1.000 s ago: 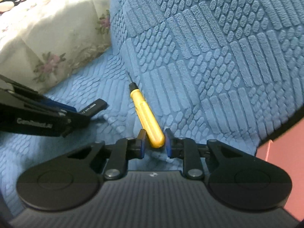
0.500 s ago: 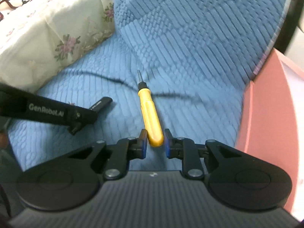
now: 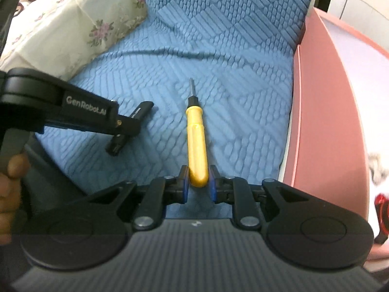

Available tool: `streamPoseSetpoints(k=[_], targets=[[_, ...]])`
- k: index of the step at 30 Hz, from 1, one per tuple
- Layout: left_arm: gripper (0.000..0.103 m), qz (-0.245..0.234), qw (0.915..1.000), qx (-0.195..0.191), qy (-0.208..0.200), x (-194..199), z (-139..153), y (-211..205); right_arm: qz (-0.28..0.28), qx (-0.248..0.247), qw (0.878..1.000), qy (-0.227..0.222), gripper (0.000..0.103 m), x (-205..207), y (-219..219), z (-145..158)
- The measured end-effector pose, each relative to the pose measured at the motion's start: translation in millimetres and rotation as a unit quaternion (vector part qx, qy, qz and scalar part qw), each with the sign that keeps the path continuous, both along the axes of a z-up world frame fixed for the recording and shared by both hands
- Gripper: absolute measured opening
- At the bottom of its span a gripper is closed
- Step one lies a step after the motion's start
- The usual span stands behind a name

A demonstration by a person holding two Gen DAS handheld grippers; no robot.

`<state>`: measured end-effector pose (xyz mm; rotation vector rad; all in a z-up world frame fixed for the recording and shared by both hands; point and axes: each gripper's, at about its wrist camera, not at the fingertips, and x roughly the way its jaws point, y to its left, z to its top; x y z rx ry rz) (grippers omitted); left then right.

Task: Organize rigid objects
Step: 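Lift the USB stick with the left tool while the right tool regrips the screwdriver handle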

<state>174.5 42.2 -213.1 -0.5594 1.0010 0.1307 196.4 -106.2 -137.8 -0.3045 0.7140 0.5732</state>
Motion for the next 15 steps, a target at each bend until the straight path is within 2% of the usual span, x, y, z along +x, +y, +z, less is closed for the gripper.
streamPoseSetpoints(k=[5,8,9,11,15], targets=[[0.028,0.005,0.9999,0.008,-0.005,-1,0,0,0.011,-0.008,1.0,-0.005,0.021,1,6,-3],[0.028,0.012,0.9999,0.005,-0.009,1,0,5,0.015,0.005,1.0,-0.013,0.022,6,8,-3],[0.028,0.015,0.9998,0.005,-0.01,2,0,6,0.017,0.009,1.0,-0.018,0.025,8,9,-1],[0.029,0.024,0.9996,-0.004,-0.011,4,-2,10,0.022,0.018,0.999,-0.027,0.029,11,12,0],[0.029,0.03,0.9994,-0.012,-0.013,7,-3,14,0.02,0.022,0.999,-0.038,0.029,17,19,-2]])
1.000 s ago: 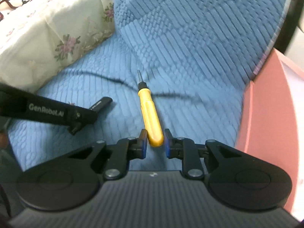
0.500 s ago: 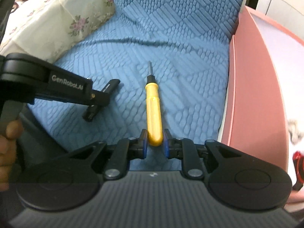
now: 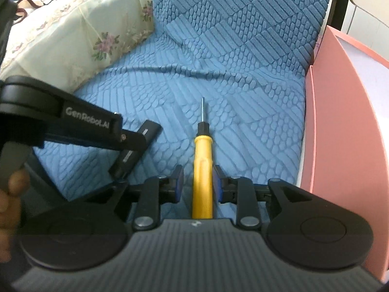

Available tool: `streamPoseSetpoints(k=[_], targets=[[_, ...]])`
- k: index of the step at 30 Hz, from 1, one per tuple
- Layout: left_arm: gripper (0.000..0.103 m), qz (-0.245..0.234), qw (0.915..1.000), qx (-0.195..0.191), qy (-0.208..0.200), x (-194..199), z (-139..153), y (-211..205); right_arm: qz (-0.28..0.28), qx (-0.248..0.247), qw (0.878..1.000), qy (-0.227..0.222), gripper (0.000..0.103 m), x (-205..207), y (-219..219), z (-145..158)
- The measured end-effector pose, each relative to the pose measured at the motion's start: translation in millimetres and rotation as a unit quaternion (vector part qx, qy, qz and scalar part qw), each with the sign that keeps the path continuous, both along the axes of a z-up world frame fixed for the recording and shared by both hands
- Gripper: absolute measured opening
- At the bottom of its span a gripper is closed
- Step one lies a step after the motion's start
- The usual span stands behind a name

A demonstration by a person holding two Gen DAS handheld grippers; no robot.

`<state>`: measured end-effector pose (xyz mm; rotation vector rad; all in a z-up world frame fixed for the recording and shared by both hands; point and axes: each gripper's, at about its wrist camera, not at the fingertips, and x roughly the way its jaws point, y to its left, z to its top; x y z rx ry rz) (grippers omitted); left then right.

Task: Organize rigid objects
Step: 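Lift the USB stick with the left tool while the right tool regrips the screwdriver handle, then carry the USB stick and screwdriver over the pink box with both tools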

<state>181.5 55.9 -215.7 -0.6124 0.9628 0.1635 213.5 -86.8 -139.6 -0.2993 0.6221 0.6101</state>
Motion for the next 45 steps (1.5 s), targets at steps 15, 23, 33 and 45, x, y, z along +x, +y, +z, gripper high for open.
streamPoseSetpoints(k=[15,23,33,45], targets=[[0.037,-0.03,0.999,0.034,-0.003,7,2,-10,-0.032,0.019,0.999,0.013,0.02,9,-1,-8],[0.037,-0.063,0.9933,0.096,-0.004,12,3,-26,-0.051,0.027,0.998,0.002,0.02,5,-11,-3],[0.027,-0.085,0.9833,0.161,-0.005,17,1,-42,-0.059,0.033,0.998,0.0,0.02,5,-18,-1],[0.027,-0.047,0.9968,0.058,-0.029,1,22,-24,-0.058,0.04,0.997,0.011,0.02,-2,-23,18]])
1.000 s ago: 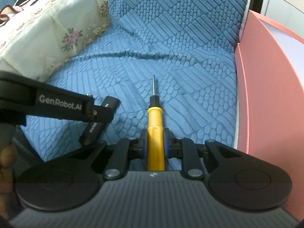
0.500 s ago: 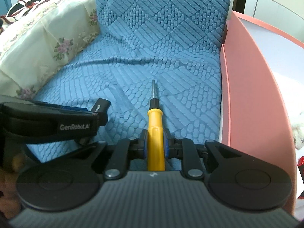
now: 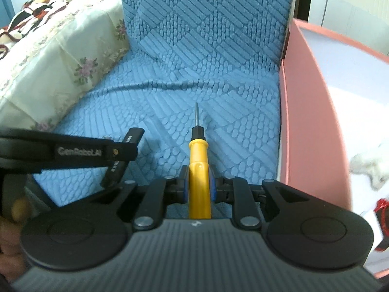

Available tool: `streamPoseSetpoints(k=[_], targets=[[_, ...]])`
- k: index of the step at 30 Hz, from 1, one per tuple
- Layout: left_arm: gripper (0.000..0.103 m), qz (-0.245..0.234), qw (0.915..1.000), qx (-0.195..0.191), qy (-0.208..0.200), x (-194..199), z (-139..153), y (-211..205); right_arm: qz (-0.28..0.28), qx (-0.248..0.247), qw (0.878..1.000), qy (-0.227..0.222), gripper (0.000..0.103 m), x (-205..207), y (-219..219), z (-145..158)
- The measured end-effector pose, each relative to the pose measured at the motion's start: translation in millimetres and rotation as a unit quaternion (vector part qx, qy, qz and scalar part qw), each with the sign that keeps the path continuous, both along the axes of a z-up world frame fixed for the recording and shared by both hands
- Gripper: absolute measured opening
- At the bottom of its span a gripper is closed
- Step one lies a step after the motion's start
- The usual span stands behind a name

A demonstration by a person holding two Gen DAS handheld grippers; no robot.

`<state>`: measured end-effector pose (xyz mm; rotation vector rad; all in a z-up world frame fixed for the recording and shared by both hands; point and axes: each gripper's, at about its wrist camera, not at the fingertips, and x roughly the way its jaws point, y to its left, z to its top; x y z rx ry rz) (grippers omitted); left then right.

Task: Organize rigid objects
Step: 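Carry the USB stick and screwdriver over the pink box with both tools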

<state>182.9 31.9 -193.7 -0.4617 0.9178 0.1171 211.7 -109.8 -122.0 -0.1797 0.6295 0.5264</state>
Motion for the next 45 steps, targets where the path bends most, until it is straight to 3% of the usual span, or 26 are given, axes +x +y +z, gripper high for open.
streamPoseSetpoints(k=[6,13,24,33,45], targets=[[0.027,0.013,0.9995,-0.028,0.001,-16,11,2,0.002,0.001,1.0,0.01,0.02,-9,-7,9],[0.027,0.006,0.9995,-0.031,-0.007,-18,39,-8,-0.004,0.029,0.999,0.016,0.02,-19,-24,36],[0.027,-0.006,0.9981,-0.046,-0.041,-16,114,-32,-0.009,0.067,0.998,-0.017,0.02,-41,-61,107],[0.027,-0.028,0.9957,-0.034,-0.082,-7,179,-62,-0.009,0.096,0.994,-0.051,0.02,-43,-96,161],[0.027,-0.065,0.9895,-0.032,-0.125,30,232,-126,-0.037,0.112,0.99,-0.082,0.02,-35,-152,194]])
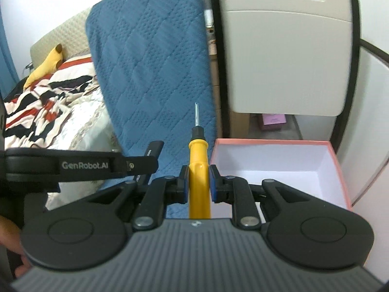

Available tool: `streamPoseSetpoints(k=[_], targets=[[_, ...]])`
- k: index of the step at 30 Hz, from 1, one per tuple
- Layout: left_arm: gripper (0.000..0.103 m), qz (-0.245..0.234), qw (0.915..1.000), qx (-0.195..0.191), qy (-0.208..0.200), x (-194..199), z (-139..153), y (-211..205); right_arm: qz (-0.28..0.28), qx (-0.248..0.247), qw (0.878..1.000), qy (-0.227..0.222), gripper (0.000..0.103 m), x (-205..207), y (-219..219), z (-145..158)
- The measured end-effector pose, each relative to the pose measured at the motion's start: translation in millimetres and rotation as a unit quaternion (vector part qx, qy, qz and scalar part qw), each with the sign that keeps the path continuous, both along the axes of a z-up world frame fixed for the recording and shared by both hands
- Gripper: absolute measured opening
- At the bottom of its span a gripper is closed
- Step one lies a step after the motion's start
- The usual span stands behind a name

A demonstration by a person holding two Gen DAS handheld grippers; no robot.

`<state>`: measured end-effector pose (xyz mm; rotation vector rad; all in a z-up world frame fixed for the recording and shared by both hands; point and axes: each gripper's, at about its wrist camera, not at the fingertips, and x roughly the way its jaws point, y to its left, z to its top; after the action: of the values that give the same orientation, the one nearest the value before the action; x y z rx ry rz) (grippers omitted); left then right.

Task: Organize rigid objects
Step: 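Carry the USB stick and screwdriver over the pink box with both tools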

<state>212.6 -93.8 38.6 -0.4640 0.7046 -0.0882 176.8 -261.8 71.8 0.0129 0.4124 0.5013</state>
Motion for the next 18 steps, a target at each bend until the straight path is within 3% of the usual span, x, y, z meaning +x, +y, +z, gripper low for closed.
streamPoseSetpoints(k=[8,18], targets=[[0.027,-0.031,0.9995,0.0,0.0,31,-2,-51,-0.038,0.005,0.999,0.003,0.02,19,-47,-4],[0.027,-0.051,0.9969,-0.002,0.059,65,-63,-95,-0.075,-0.003,0.996,0.057,0.02,57,-92,-54]])
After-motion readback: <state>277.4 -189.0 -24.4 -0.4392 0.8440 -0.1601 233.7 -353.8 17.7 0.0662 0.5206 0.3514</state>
